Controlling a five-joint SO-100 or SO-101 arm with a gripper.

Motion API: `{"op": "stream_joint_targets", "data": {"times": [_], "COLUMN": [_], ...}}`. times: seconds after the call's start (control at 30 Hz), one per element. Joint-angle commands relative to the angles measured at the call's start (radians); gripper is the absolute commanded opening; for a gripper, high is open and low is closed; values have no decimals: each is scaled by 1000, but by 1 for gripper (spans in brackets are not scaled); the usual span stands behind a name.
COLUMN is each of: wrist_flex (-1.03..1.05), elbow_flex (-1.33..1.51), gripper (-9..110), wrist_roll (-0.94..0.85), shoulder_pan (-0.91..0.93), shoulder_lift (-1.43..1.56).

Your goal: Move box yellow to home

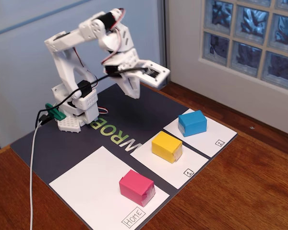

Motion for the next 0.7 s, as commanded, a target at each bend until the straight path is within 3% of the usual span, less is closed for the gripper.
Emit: {"op": "stream_joint_targets", "data": {"times": [0.0, 0.67], "wrist_flex": [-25, -298], "elbow_flex": [-69, -101], "gripper": [-1, 0], "wrist_roll": [17, -2], "shoulder_pan": [-20, -31], "shoulder_lift": [-67, -354]}}
